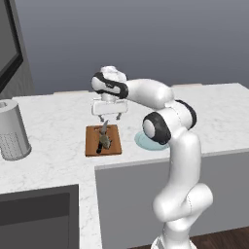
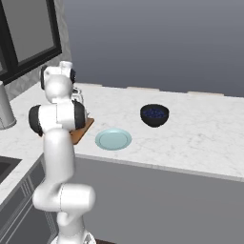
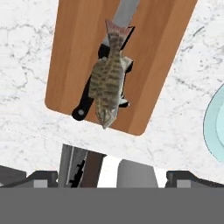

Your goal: Pick up the knife from the drawer and place it on the cutting board. Then place the meat from the plate to the cutting board.

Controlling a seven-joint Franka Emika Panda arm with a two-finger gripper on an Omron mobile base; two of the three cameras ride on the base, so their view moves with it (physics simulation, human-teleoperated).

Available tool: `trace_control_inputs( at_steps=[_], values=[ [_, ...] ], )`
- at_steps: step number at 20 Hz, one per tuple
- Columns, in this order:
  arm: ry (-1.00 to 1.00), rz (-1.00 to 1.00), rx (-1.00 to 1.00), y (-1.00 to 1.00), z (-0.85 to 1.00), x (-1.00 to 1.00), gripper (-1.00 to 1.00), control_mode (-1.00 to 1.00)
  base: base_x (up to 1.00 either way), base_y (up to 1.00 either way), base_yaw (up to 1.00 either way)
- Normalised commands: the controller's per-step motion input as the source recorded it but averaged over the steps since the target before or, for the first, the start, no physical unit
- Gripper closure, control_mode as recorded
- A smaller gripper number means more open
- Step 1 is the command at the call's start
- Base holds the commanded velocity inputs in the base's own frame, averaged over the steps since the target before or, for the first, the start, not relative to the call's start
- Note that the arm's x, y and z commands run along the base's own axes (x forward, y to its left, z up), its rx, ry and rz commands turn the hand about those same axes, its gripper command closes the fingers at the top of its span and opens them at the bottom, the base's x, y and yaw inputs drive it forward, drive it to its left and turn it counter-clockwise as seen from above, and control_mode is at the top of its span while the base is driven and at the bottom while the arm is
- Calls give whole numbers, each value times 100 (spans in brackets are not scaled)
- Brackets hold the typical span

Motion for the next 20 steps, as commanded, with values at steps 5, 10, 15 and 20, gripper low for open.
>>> trace_control_inputs(
  at_steps=[5, 10, 15, 20],
  values=[
    [-31, 6, 3, -26, 91, -100, -100, -100, 0, 0, 0],
    [-24, 3, 14, -45, 76, -100, -100, -100, 0, 0, 0],
    [-19, 2, 19, -46, 65, -100, -100, -100, 0, 0, 0],
    [-20, 4, 10, -36, 44, -100, -100, -100, 0, 0, 0]
  ],
)
